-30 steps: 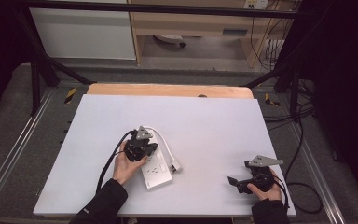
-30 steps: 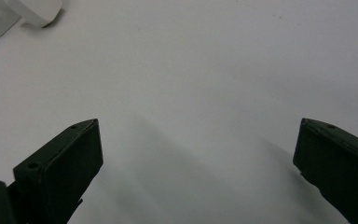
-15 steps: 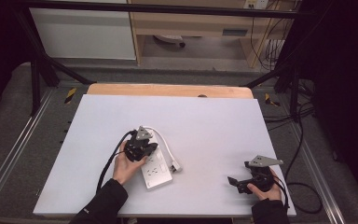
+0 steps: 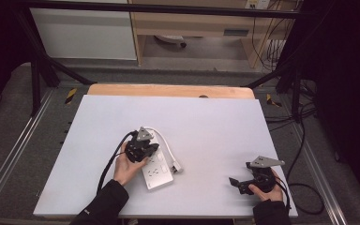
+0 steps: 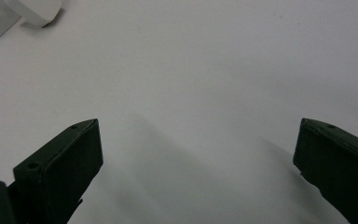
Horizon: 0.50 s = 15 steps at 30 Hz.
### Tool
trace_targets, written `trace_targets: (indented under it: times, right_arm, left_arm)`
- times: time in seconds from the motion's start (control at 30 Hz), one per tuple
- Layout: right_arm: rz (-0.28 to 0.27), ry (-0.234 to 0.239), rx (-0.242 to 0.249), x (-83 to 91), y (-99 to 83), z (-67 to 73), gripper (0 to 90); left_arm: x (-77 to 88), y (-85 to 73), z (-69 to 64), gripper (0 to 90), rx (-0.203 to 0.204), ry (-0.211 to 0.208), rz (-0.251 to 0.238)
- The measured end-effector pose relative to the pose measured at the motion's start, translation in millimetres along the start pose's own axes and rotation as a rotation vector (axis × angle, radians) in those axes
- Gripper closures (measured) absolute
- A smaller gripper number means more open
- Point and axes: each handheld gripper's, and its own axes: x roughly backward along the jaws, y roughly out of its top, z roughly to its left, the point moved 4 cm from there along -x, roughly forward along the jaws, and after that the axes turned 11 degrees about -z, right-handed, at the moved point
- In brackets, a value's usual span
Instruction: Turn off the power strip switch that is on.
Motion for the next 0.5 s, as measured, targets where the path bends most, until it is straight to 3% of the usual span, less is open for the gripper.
trace_targets:
  times: [0.33,0.37,0.43,0.5]
  right_arm:
    - [0.0,0.001,0.0,-0.1,0.0,-0.1,1.8]
    - [-0.001,0.001,0.001,0.0,0.1,-0.2,1.8]
    - [-0.001,0.001,0.0,0.1,0.1,-0.2,1.8]
    - [-0.002,0.001,0.002,0.2,0.2,-0.5,1.8]
  left_arm:
    - [0.0,-1.3,-0.3,90.0,0.003,-0.006,-0.006]
    - [-1.0,-2.4,-0.8,90.0,0.013,-0.039,-0.001]
    - [-1.6,-2.7,-1.7,90.0,0.025,-0.052,-0.003]
    - [-2.0,-1.9,-3.5,90.0,-0.004,-0.04,0.0]
